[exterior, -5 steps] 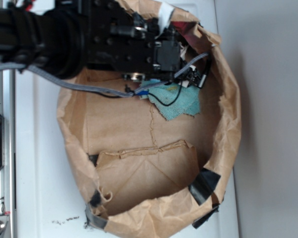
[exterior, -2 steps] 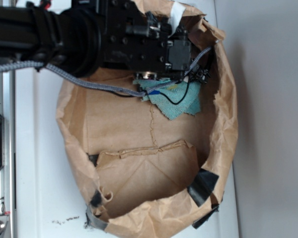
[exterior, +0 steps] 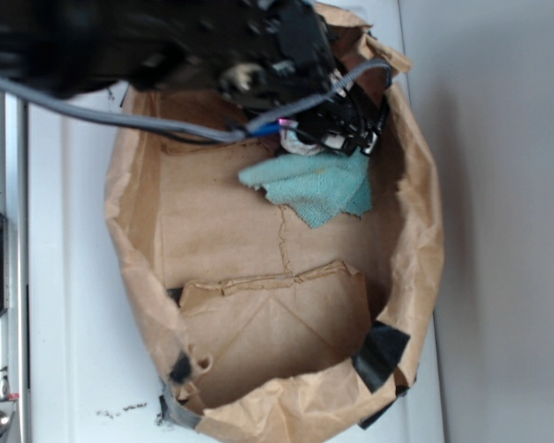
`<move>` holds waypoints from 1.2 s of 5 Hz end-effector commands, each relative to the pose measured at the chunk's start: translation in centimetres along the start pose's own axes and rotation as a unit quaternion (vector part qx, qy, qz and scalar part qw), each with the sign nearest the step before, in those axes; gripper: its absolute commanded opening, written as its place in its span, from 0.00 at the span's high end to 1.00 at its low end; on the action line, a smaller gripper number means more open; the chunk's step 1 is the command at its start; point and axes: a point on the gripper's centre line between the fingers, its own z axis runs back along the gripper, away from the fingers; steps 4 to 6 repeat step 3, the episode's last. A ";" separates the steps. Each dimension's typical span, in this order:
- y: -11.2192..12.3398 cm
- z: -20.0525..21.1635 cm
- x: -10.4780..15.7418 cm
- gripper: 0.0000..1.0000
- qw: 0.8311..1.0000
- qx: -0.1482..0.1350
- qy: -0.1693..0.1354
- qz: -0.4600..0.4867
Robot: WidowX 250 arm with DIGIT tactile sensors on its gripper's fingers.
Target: Grab the white paper.
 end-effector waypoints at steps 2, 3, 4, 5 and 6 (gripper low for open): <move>0.3 11.9 -1.7 1.00 0.982 -0.074 0.105 -0.139; 1.0 13.5 -2.6 1.00 0.974 -0.059 0.096 -0.198; 1.0 13.5 -2.6 1.00 0.974 -0.059 0.096 -0.198; 1.0 13.5 -2.6 1.00 0.974 -0.059 0.096 -0.198; 1.0 13.5 -2.6 1.00 0.974 -0.059 0.096 -0.198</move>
